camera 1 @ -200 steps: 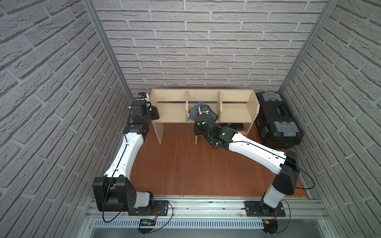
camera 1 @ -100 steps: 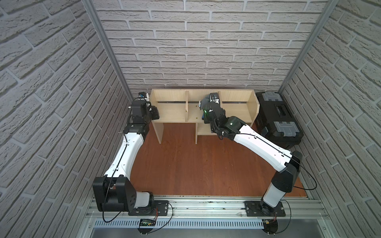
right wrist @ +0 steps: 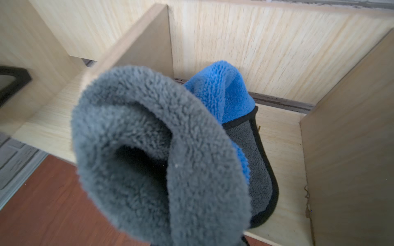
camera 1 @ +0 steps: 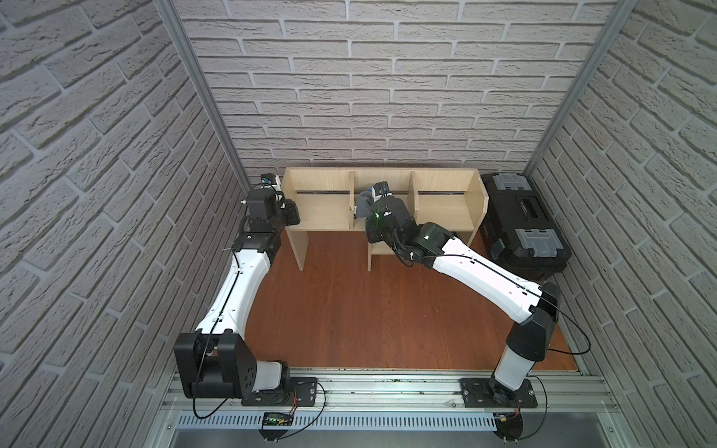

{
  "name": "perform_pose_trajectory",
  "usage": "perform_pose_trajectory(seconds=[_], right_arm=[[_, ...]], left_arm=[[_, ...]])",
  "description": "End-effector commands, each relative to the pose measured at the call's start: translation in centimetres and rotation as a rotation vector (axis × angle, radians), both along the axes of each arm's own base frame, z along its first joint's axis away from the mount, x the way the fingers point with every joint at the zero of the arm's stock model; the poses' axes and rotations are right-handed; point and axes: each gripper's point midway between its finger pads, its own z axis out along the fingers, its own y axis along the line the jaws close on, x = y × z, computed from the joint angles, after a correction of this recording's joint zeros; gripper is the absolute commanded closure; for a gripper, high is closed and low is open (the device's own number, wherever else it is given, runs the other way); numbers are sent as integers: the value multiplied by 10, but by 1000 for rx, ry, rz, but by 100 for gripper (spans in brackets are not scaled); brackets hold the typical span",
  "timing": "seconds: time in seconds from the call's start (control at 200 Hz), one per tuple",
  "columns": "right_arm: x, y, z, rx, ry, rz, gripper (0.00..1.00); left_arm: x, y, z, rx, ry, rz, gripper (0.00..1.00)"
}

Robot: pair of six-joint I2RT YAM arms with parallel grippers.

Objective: Wipe the bookshelf clean with a cloth
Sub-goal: Hold the shelf at the center of the board.

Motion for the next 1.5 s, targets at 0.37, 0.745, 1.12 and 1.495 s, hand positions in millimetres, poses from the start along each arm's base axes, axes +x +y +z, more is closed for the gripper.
perform_pose_trajectory(seconds=[0.37, 0.745, 1.12, 1.495], right_arm=[[-15, -171, 119, 208, -204, -294, 97], [24, -212, -4, 124, 19, -429, 97], [28, -158, -65, 218, 190, -274, 97], [2, -243, -62, -25, 133, -507, 97]], left_arm=[[-5, -28, -13, -78, 35, -83, 78], [-7, -28, -14, -67, 36, -82, 78], [-6, -28, -15, -64, 39, -84, 78], [-6, -29, -16, -66, 40, -86, 78]])
